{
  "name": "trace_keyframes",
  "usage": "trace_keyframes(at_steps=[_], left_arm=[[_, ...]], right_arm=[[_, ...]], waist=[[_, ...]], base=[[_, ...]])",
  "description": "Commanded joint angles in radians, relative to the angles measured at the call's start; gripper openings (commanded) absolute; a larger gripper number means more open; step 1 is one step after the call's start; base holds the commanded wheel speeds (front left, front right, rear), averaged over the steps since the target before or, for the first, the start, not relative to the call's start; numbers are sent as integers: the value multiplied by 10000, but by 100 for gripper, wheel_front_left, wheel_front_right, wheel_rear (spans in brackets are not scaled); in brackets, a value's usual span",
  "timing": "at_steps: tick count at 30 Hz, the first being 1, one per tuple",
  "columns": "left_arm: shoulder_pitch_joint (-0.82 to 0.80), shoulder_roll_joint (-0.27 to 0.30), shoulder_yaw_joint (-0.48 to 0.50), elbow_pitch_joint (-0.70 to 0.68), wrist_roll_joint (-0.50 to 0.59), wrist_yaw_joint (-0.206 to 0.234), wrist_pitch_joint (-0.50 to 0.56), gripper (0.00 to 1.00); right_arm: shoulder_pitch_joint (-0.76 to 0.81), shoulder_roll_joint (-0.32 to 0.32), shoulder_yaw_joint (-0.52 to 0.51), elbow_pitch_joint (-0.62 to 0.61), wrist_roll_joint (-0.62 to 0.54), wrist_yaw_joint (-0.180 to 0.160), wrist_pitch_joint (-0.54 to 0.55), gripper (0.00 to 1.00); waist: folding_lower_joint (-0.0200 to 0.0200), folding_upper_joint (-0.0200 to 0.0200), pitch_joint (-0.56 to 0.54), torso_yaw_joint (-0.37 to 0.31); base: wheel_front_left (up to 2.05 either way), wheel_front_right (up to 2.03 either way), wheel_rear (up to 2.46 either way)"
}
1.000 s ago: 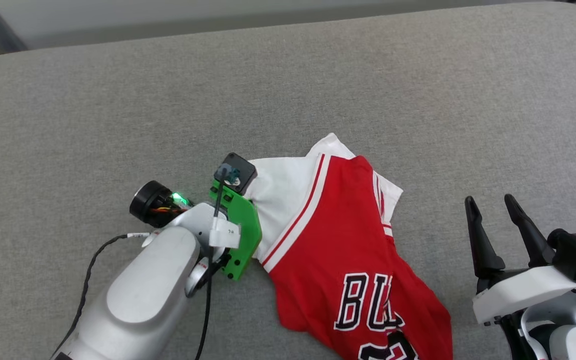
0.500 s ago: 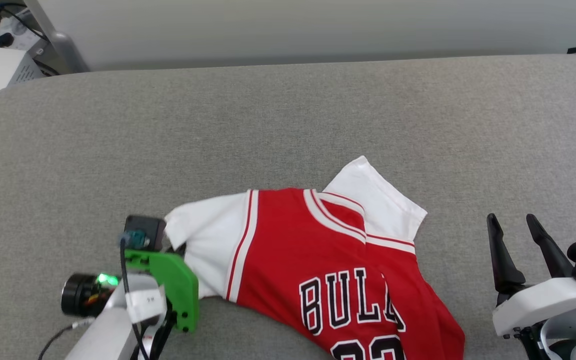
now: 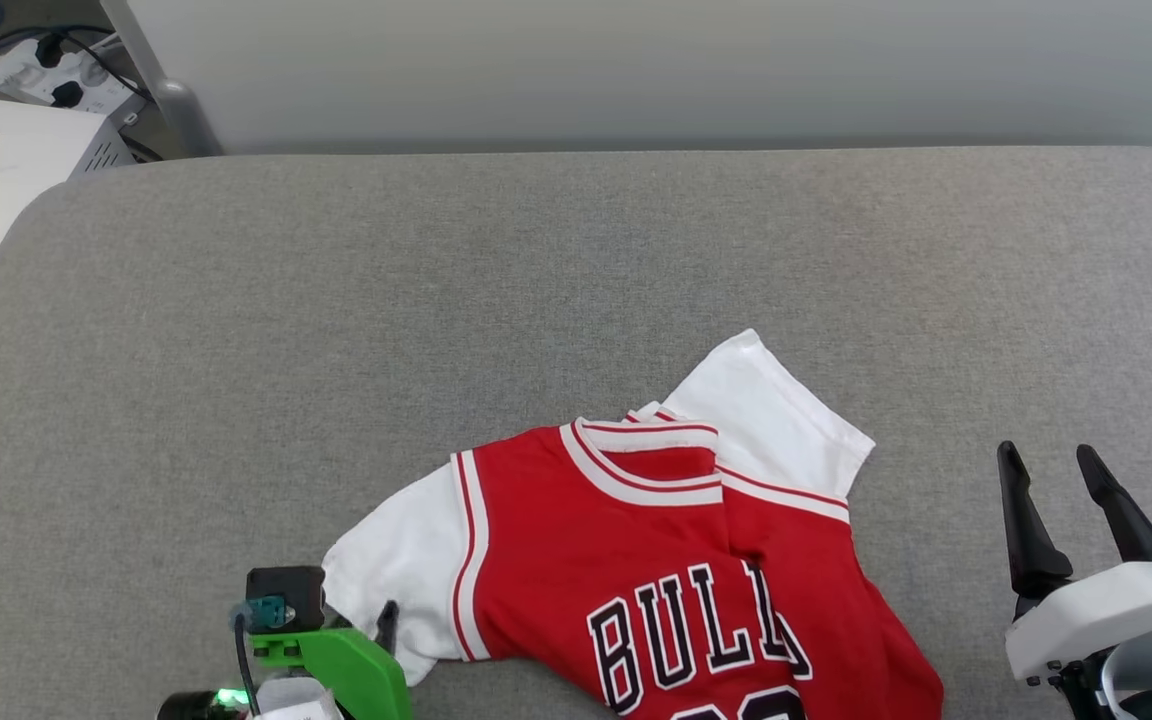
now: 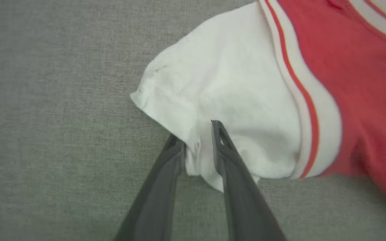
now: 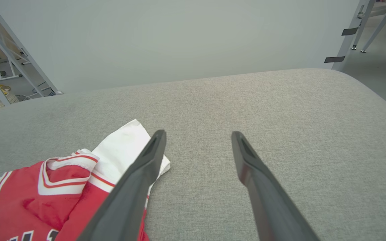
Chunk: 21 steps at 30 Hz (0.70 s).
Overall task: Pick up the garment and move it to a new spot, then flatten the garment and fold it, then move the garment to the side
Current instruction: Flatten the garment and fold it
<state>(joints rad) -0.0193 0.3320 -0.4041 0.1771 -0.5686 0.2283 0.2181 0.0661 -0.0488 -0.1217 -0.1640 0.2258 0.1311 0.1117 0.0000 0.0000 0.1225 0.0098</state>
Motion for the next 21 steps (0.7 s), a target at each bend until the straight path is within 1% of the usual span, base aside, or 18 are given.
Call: trace_keyframes(at_steps=[1,9,14,17,21], left_arm=[[-220,-3,55,36,205,-21,-370,100],[-647,1,291,-35,837,-22,-2487,100],[-879,-138,534,-298,941,-113,-3840,100],[-1021,-203,573,-502,1020,-233,-4307,100],[-1230,-305,521,-852,1201,-369,-4576,100]], right_arm=[[98,-15,-25,-24,1,-4,80,100],[93,-15,-240,88,-4,-4,205,100],[-193,-21,-443,540,106,-4,398,100],[-530,-192,-486,1007,303,-4,576,100],[-1217,-661,-372,1883,874,-4,1082,100]], waist=[[0,0,-75,42],[0,0,-310,207],[0,0,-320,469],[0,0,-275,682],[0,0,-93,1039]], base=[[0,0,0],[0,0,0],[0,0,0],[0,0,0],[0,0,0]])
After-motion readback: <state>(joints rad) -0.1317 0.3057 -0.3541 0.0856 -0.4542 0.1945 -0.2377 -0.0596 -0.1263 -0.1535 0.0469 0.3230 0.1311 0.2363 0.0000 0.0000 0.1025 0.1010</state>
